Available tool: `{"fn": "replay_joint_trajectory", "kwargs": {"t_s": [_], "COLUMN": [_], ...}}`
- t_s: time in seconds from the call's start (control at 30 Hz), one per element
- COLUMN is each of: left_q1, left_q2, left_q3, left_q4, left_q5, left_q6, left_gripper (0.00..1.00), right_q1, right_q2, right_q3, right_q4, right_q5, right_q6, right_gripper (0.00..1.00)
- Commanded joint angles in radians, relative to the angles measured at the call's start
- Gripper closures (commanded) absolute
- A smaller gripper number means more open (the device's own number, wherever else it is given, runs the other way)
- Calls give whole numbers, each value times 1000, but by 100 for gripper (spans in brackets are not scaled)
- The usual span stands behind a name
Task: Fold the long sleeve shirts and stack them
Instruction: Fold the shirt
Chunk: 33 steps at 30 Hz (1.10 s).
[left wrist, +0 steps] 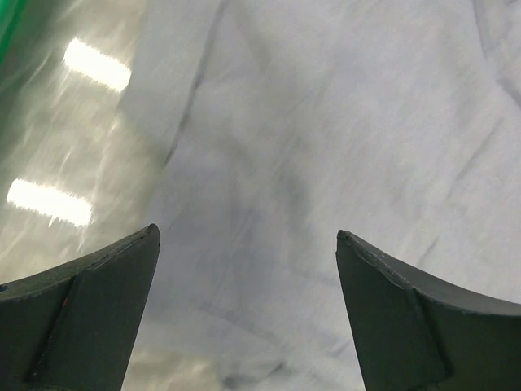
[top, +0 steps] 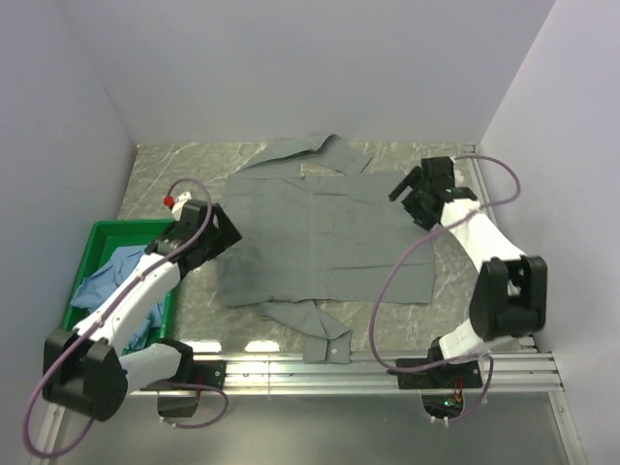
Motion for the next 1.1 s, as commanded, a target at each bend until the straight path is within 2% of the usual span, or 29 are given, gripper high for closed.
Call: {"fn": "replay_joint_trajectory", "kwargs": {"t_s": [0.0,0.2,0.4,0.53,0.83,1.07], "left_q1": [9,29,36,38,38,38], "left_q2": [-61,-84,-75,-35,-10,-12], "left_q3": [-92,-182,-222,-234,-248,-254], "left_q4": [-145,-181,-169,-146,-106,-101], "left_q5": [-12,48,92,129,186,221], "left_q6": [-95,-147,-166,-154,-126,-103], "left_gripper": [4,6,10,16,30,32], "right_q1": [-42,-132,-180,-188,-194,-192], "right_q2": [-109,-317,-440,-456,-428,-409], "right_q3": [-128,-319,-480,-572,-599,-617], "right_q4": [-157,-239,-273,-254,-201,-170], "right_q5": [56,45,39,2,2,-38], "right_q6": [-6,-24,-26,6,27,28], "right_gripper": [5,10,14,16,19,25]}}
